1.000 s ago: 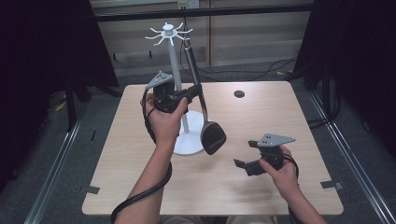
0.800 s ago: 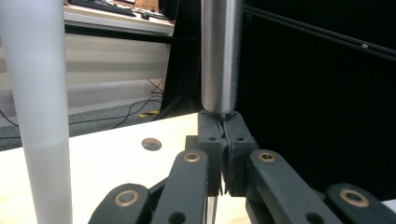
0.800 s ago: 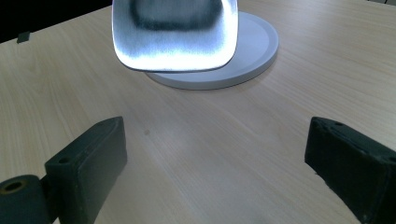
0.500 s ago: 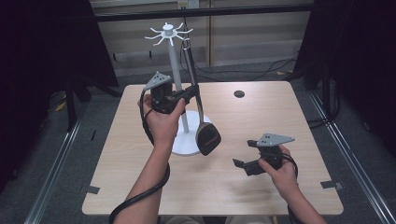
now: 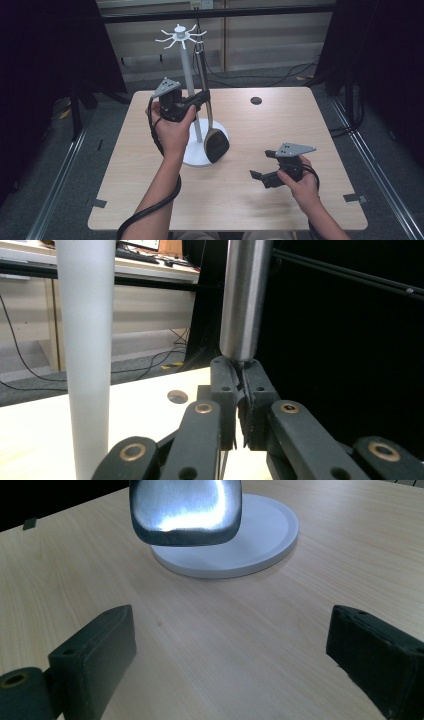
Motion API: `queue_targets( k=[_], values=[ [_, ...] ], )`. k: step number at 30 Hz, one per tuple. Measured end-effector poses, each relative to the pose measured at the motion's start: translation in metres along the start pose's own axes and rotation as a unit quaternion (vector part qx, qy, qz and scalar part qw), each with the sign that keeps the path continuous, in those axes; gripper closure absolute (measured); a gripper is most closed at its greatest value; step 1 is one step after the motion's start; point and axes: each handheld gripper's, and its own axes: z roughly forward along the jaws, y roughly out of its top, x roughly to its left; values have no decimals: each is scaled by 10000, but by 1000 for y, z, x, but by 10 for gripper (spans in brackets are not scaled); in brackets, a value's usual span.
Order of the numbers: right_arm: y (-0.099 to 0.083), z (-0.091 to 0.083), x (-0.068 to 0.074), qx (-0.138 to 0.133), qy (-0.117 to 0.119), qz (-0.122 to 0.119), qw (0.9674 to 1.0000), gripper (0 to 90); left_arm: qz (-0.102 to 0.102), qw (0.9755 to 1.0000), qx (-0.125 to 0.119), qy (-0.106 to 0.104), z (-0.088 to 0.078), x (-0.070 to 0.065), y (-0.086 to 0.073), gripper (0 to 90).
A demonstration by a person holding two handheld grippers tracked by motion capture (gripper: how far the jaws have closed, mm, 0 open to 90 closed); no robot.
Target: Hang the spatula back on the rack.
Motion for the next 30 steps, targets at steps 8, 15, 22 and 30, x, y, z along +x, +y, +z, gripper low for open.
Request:
queue_targets(
  k=[8,15,22,30],
  values=[
    [-1,-1,0,15,-6,-2,10000,53,34,10000,-24,24,-1,4,-1,858],
    [-4,-4,0,29,-35,-2,10000,53,25,9999,-71,78,-1,7,-1,850],
    [-6,-7,-1,21,-84,32,10000,53,86,9998,-92,144,0,8,-1,849],
    [-7,-10,-2,24,-109,44,9999,53,70,9998,-115,163,1,9,-1,843]
  ],
)
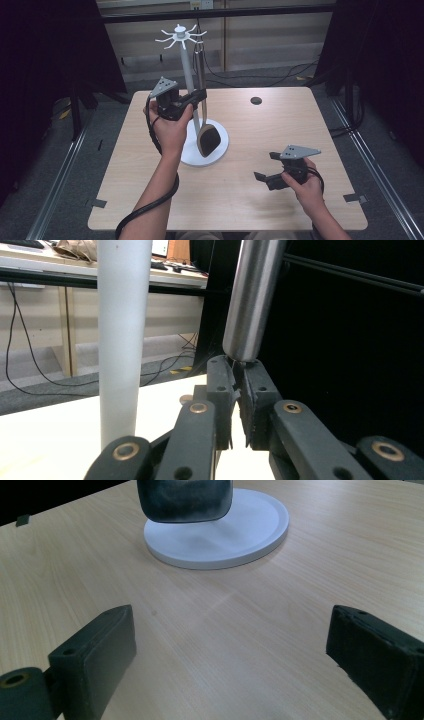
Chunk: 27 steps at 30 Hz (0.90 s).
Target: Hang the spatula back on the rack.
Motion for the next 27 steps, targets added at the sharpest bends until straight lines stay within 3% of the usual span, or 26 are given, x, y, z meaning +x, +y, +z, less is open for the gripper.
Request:
queue_targets(
  k=[14,21,27],
  values=[
    [-1,0,1,21,13,-7,10000,53,-70,9999,83,22,-2,4,1,808],
    [-1,0,1,27,0,-19,10000,53,-121,9999,79,40,-3,5,1,741],
    [-1,-1,1,16,4,-22,10000,53,-174,9998,49,37,-4,4,0,626]
  ],
)
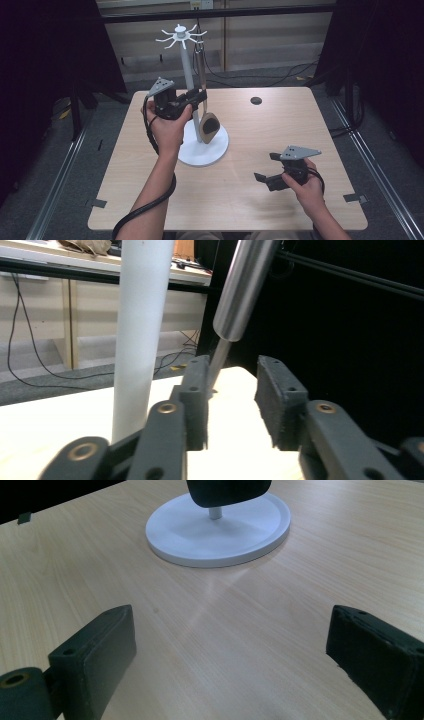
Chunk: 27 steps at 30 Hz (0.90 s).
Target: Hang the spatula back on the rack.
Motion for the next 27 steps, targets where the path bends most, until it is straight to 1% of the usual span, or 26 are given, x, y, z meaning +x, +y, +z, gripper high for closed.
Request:
queue_targets(
  k=[3,6,7,8,9,10,11,12,14,15,17,18,20,21,22,23,24,26,27],
  values=[
    [0,0,0,4,-6,5,10000,53,-1,9999,90,-58,-1,0,-2,589],
    [0,0,-1,-4,-11,9,10000,53,11,9999,136,-70,-2,-1,-5,517],
    [0,0,-1,-5,-11,13,10000,53,43,9998,187,-77,-3,-2,-6,506],
    [0,0,-1,-6,-15,18,10000,53,37,9998,193,-77,-3,-2,-7,476],
    [0,0,-1,-1,-10,23,10000,53,-15,9997,210,-105,-4,-2,-8,445],
    [-1,0,-1,3,-9,19,10000,53,0,9997,215,-135,-5,-2,-9,419],
    [-1,-1,-1,5,-9,18,10000,53,34,9997,224,-104,-6,-1,-10,399],
    [-1,-1,-1,6,-10,16,10000,53,88,9995,291,-60,-7,-1,-11,375],
    [-1,-1,-1,-3,-15,19,10000,53,107,9993,352,-52,-9,-1,-13,330],
    [-2,-1,-1,15,-16,19,10000,53,137,9991,407,-45,-11,0,-15,323],
    [-2,-2,-1,26,-34,33,10000,53,115,9991,415,-48,-14,1,-19,298],
    [-2,-2,-1,12,-30,43,10000,53,122,9990,423,-82,-15,3,-21,291],
    [-2,-3,-2,6,-54,46,10000,53,195,9988,442,-25,-16,4,-24,270],
    [-2,-3,-2,3,-51,45,10000,53,206,9988,432,-47,-17,5,-26,270],
    [-2,-3,-2,2,-58,40,10000,53,210,9987,473,-20,-18,6,-27,268],
    [-2,-4,-2,2,-68,41,10000,53,216,9987,460,-29,-18,7,-28,258],
    [-2,-4,-2,3,-69,47,10000,53,252,9985,493,-2,-19,8,-30,249],
    [-2,-4,-2,6,-78,52,10000,56,258,9985,479,-63,-19,10,-33,241],
    [-2,-4,-2,10,-81,56,10000,58,288,9984,485,-40,-20,11,-34,240]
  ],
)
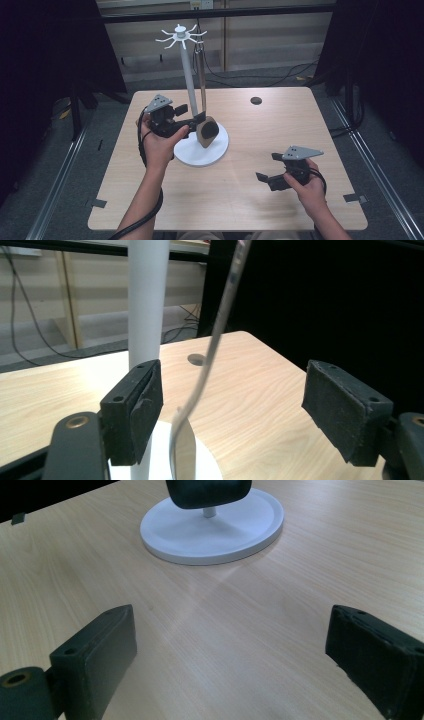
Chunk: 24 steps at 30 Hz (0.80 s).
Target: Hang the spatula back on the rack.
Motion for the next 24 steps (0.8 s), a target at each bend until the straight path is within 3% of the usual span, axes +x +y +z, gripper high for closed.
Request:
queue_targets(
  k=[7,24],
  values=[
    [0,-1,-1,-13,14,13,10000,58,-179,9997,185,-37,-2,5,-10,197],
    [-1,-2,-1,-10,26,23,10000,58,14,9996,272,-105,-10,11,-28,128]
  ],
)
